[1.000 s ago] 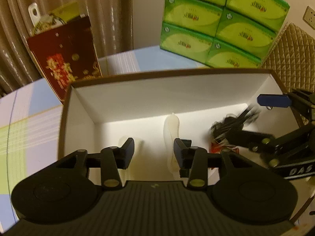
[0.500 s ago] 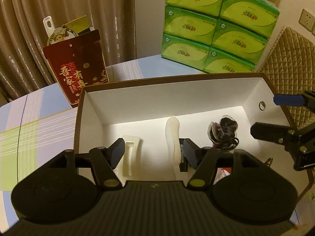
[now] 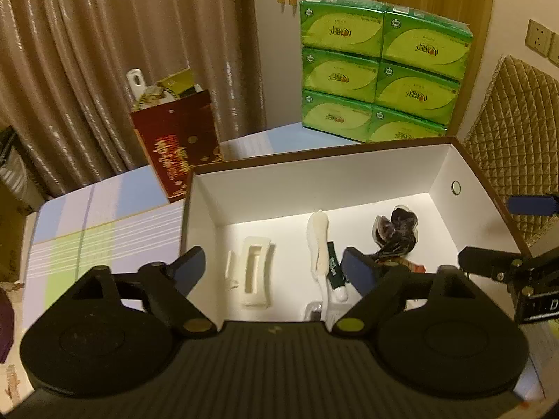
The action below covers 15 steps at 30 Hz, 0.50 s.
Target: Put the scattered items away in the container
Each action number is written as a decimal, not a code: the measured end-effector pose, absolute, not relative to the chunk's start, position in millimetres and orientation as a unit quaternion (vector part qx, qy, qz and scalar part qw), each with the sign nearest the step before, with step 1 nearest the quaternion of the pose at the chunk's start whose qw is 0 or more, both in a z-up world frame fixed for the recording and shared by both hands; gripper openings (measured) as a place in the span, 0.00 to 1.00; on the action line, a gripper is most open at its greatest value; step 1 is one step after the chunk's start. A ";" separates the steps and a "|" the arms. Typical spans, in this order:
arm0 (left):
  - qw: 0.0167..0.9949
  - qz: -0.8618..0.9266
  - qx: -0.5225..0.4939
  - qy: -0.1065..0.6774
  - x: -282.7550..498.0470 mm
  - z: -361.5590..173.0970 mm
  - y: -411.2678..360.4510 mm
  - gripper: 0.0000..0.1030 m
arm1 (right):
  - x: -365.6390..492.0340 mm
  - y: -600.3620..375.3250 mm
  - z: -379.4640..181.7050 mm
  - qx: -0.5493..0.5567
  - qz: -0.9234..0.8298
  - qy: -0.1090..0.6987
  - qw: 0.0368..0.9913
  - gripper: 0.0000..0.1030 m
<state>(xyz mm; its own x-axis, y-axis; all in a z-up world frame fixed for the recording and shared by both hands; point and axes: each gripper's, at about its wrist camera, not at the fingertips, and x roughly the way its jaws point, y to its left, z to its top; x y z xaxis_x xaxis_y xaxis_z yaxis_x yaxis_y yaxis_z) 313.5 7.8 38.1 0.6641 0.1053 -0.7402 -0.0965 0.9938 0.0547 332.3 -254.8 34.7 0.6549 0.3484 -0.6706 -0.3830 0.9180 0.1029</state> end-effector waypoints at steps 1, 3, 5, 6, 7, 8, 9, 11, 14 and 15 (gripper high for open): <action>0.913 0.057 0.007 0.405 309.0 39.7 6.6 0.83 | 327.4 -255.3 36.0 -0.025 0.195 0.364 0.911 0.98; 0.915 0.060 0.009 0.400 298.2 44.0 3.9 0.85 | 320.5 -256.5 39.7 -0.023 0.190 0.366 0.911 0.98; 0.917 0.060 0.008 0.394 288.1 49.3 2.4 0.86 | 313.2 -258.6 42.8 -0.016 0.188 0.369 0.910 0.98; 0.918 0.062 0.006 0.391 283.0 52.1 1.5 0.89 | 309.2 -259.6 44.7 -0.013 0.187 0.369 0.910 0.98; 0.919 0.066 0.004 0.388 278.5 54.5 0.9 0.90 | 305.5 -260.2 46.5 -0.011 0.186 0.371 0.910 0.98; 0.920 0.069 0.003 0.385 273.3 57.1 0.0 0.92 | 301.7 -260.8 48.1 -0.011 0.184 0.372 0.910 0.98; 0.922 0.070 0.001 0.382 267.6 59.7 -0.9 0.93 | 297.5 -261.1 50.0 -0.011 0.182 0.372 0.910 0.98; 0.923 0.072 -0.006 0.378 256.6 64.2 -1.8 0.93 | 287.8 -261.5 54.1 -0.011 0.180 0.368 0.912 0.98; 0.922 0.070 -0.022 0.380 241.7 68.8 -2.9 0.93 | 272.9 -261.6 59.3 -0.010 0.177 0.364 0.914 0.98; 0.921 0.070 -0.028 0.382 237.2 69.9 -3.5 0.93 | 268.3 -261.7 60.8 -0.008 0.177 0.363 0.915 0.98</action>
